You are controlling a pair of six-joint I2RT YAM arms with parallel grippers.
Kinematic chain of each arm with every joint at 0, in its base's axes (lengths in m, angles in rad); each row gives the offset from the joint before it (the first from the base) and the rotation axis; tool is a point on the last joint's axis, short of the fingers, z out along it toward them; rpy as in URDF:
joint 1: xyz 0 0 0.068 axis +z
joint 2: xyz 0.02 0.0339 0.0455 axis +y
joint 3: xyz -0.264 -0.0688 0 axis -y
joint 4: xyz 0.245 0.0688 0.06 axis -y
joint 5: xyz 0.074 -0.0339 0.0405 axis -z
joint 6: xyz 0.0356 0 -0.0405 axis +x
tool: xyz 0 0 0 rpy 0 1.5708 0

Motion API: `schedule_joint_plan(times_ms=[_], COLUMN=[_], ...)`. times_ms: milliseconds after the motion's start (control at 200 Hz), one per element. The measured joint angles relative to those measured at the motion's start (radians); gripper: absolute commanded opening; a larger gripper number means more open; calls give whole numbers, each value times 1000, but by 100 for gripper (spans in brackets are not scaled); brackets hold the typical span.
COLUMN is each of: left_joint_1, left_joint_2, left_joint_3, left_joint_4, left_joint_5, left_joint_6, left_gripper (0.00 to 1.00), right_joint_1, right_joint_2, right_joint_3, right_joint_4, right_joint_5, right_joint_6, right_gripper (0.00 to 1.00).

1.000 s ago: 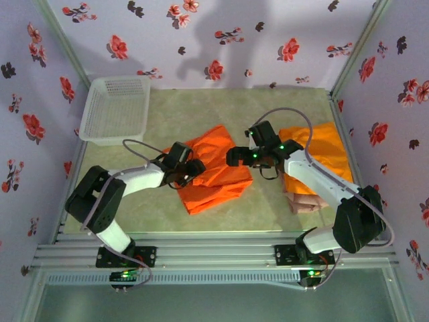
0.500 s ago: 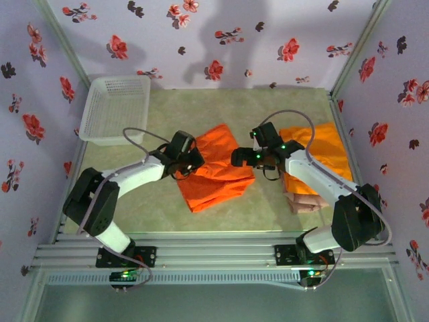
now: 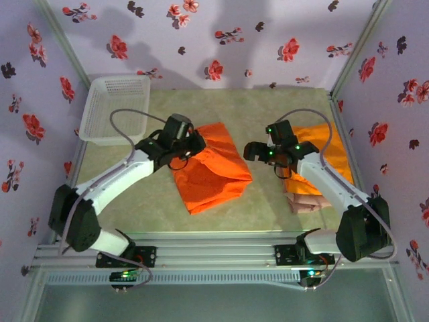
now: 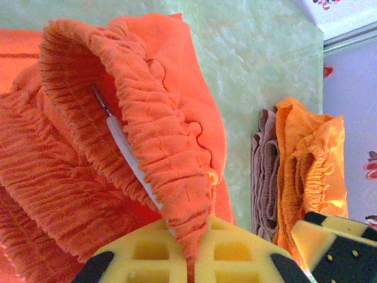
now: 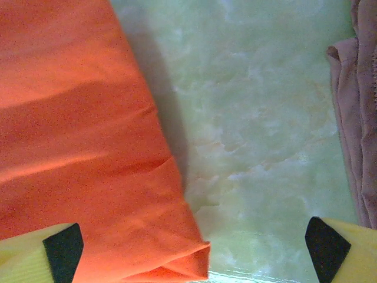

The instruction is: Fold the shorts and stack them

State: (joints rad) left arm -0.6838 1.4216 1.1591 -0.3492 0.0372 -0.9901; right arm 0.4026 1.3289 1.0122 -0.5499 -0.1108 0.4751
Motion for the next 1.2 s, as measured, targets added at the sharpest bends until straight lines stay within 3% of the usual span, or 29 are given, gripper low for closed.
schedule_joint_plan(times_ms=[175,430,530,655,770,965,1065,1200], left_joint_1=[0,12,23,24,27,83,118,126], left_joint_2=[-158,-318,-357,-369,-377,-473,-518,-529], left_joint_3=[-156,-523,-629,-713,-735,-674,-560,-445], left_joint_4=[-15,-16,3,55,74,-23,-78,-58], left_joint_5=[-38,-101,-119,-131,-135,-145,-148,-106], left_joint_6=[3,-38,-72,-111,-132,-99,-64,-48], left_gripper=[0,0,8,11,29,78,90,97], right_joint_1=[0,0,0,0,0,0,1,4], right_joint_2=[0,22,43,64,74,72,59,42], right_joint_3=[-3,-40,-50,-62,-66,-66,-66,-51], right_joint_4=[0,7,9,23,31,41,52,67], right_joint_5=[-1,-25,-40,-59,-79,-114,-128,-159], right_joint_6=[0,2,6,8,9,9,9,14], right_gripper=[99,99,99,99,99,99,99,99])
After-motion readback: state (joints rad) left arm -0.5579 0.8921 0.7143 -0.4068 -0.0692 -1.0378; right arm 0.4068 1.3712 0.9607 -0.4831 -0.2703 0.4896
